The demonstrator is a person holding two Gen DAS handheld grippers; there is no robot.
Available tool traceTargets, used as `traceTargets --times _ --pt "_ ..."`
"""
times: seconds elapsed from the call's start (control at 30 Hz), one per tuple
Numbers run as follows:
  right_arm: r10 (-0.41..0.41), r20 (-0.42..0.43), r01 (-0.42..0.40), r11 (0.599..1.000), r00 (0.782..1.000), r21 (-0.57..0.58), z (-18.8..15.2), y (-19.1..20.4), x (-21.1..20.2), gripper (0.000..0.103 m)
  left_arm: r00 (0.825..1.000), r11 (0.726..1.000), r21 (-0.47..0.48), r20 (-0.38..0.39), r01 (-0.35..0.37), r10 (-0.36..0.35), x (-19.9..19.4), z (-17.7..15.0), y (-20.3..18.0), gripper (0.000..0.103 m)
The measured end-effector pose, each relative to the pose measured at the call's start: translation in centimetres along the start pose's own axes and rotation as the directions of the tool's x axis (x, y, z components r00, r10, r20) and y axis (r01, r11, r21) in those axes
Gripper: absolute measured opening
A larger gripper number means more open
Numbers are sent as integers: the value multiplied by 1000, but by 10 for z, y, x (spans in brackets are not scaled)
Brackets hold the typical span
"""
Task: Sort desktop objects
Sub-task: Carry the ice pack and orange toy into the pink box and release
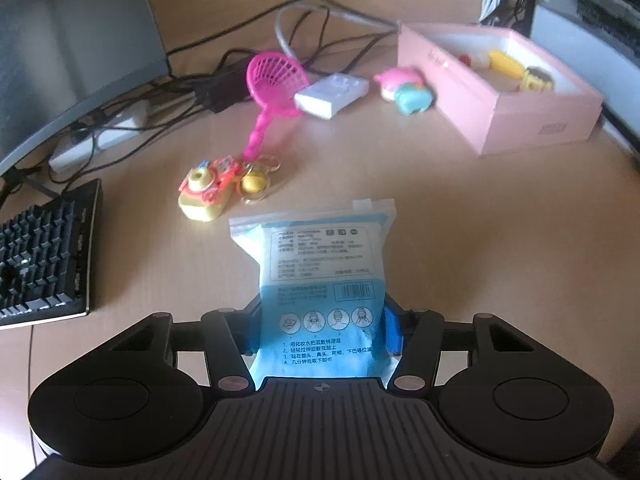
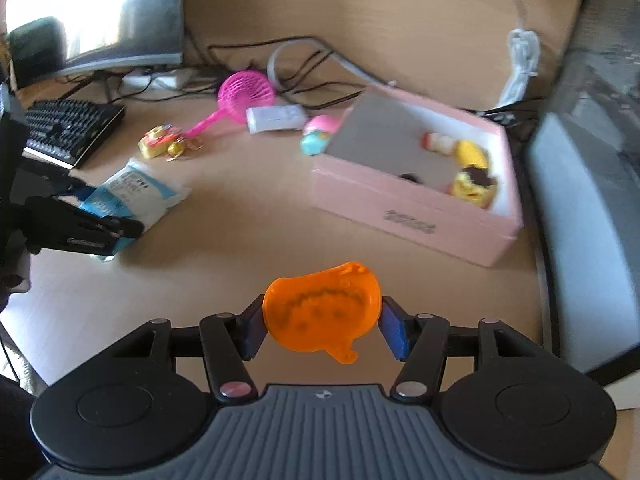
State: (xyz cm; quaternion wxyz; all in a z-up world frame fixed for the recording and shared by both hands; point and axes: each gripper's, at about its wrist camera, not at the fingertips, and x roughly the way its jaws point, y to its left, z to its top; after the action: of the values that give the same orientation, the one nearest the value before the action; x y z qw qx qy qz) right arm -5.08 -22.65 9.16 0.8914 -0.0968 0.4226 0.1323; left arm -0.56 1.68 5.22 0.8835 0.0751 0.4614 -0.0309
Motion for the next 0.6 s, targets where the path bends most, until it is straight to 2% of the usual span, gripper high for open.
traceTargets --times 0.1,0.17,0.27,0.37,0.5,0.6 --pt "-29 53 28 999 998 20 4 -24 -22 58 993 995 -24 55 101 -100 -31 21 -11 60" --pt "-56 125 53 998 991 24 13 -38 -43 58 979 987 -26 131 159 -154 -56 44 -19 60" --pt "-110 271 101 994 956 49 33 -57 -79 58 940 981 18 282 194 -191 -89 85 -35 60" --pt "-156 390 120 986 908 114 55 -74 -106 58 907 976 47 362 212 -215 -100 120 -55 60" --pt "-177 443 145 984 879 104 66 -78 -116 58 903 967 65 345 248 -255 -87 146 -80 60" --pt "-180 425 147 983 887 109 62 -82 -110 58 919 958 67 271 279 -287 -63 159 -97 60"
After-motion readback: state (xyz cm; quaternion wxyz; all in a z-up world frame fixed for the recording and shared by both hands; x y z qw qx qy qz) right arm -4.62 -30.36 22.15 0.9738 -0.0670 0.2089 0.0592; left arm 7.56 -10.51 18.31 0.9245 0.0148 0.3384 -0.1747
